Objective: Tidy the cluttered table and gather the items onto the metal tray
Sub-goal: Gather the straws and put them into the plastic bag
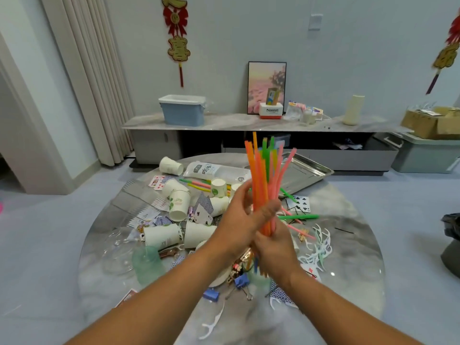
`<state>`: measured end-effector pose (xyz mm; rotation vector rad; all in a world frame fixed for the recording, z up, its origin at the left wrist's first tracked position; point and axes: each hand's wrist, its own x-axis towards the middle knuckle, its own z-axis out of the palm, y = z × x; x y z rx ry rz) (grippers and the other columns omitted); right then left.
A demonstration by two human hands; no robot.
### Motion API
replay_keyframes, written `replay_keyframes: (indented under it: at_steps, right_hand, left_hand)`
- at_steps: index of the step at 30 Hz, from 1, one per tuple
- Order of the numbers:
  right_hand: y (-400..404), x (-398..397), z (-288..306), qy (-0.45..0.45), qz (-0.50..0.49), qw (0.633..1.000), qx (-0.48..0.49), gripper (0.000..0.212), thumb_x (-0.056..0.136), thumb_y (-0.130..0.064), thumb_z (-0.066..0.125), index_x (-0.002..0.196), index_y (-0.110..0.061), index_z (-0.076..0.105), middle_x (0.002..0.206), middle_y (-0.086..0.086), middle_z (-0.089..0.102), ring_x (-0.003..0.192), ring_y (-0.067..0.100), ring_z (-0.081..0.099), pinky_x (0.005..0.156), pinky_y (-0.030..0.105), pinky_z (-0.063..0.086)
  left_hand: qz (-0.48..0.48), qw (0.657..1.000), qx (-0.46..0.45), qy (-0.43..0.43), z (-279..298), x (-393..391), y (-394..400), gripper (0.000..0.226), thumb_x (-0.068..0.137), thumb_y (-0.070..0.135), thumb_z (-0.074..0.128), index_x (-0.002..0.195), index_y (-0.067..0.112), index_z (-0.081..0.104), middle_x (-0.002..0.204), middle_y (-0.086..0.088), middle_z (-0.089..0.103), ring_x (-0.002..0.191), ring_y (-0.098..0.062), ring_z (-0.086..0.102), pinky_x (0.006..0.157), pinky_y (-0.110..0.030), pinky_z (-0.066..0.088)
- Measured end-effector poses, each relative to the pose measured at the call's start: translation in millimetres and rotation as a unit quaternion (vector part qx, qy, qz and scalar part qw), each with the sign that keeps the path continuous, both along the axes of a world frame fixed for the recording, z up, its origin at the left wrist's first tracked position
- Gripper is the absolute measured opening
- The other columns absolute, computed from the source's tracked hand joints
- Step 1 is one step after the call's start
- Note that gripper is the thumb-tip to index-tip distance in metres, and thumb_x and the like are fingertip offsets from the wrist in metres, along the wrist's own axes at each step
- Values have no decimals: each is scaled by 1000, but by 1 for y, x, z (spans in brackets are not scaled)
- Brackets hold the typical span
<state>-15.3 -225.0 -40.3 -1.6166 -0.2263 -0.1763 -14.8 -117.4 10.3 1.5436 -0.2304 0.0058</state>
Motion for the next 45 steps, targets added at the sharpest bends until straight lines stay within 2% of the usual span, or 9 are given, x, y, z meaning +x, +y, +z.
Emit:
replay_keyframes:
  at_steps: [2, 11, 17, 23, 27, 29, 34, 39, 45]
  right_hand:
    - [-3, 28, 14, 30, -44, 998, -20, 19, 85, -29, 73, 87, -12, 64, 60, 1, 59, 56, 18, 57, 56, 45, 53]
    - [-21, 185, 42, 117, -139, 966, -181, 17, 76, -12, 72, 74, -13, 55, 58, 2, 52, 49, 16, 51, 43, 25, 39]
    - [-15, 270, 25, 208, -145, 929, -270, 16, 77, -10, 71, 90, -6, 63, 86, 13, 68, 75, 29, 69, 53, 29, 49]
    - [0, 313, -1, 221, -141, 894, -362, 22, 79, -14, 74, 86, -9, 54, 79, 7, 57, 64, 19, 57, 47, 26, 41]
    - [3, 331, -10, 228, -149, 881, -388, 32, 82, -21, 79, 95, -8, 54, 82, 8, 59, 66, 18, 59, 47, 27, 42]
    - [3, 340, -14, 231, -152, 877, -394, 33, 80, -22, 81, 87, -9, 51, 81, 7, 59, 64, 18, 59, 47, 27, 42]
    - [11, 350, -16, 240, -147, 844, -457, 40, 79, -20, 82, 75, -9, 43, 77, 6, 57, 64, 18, 58, 59, 31, 54]
    - [4, 347, 0, 234, -162, 875, -392, 27, 76, -12, 78, 80, -6, 52, 78, 10, 60, 62, 22, 59, 48, 27, 45]
    - [-21, 320, 71, 211, -179, 932, -233, 37, 69, -1, 79, 101, 8, 63, 88, 21, 65, 65, 29, 59, 49, 27, 44]
  left_hand:
    - [17, 1000, -11, 18, 6, 17, 11, 91, 71, 81, 63, 147, 35, 42, 127, 23, 61, 112, 15, 58, 83, -7, 47]
    - [185, 975, 10, 124, -13, 140, 70, 60, 94, 49, 65, 146, 25, 46, 141, -6, 56, 128, -24, 55, 111, -49, 43]
    - [172, 967, 15, 187, -18, 213, 102, 60, 99, 34, 63, 151, 12, 42, 148, -19, 49, 113, -26, 59, 112, -46, 42]
    - [180, 959, 19, 217, -29, 245, 115, 48, 100, 21, 63, 142, 4, 49, 130, -19, 60, 120, -32, 59, 87, -33, 54]
    - [176, 954, 12, 243, -42, 254, 121, 10, 100, 19, 62, 97, 9, 62, 107, -11, 59, 101, -24, 56, 91, -35, 49]
    - [175, 950, 6, 257, -45, 257, 122, 18, 100, 17, 61, 84, 13, 56, 105, -14, 56, 99, -25, 55, 83, -31, 49]
    - [176, 944, -34, 277, -45, 263, 123, 18, 99, 16, 63, 113, 4, 60, 110, -10, 62, 107, -22, 60, 85, -28, 52]
    - [161, 949, -40, 266, -38, 261, 120, 42, 99, 18, 64, 136, 1, 52, 113, -9, 63, 104, -20, 62, 94, -29, 51]
    - [164, 950, -87, 253, -10, 245, 99, 11, 100, 14, 61, 91, 8, 57, 92, -9, 57, 88, -18, 53, 70, -22, 44]
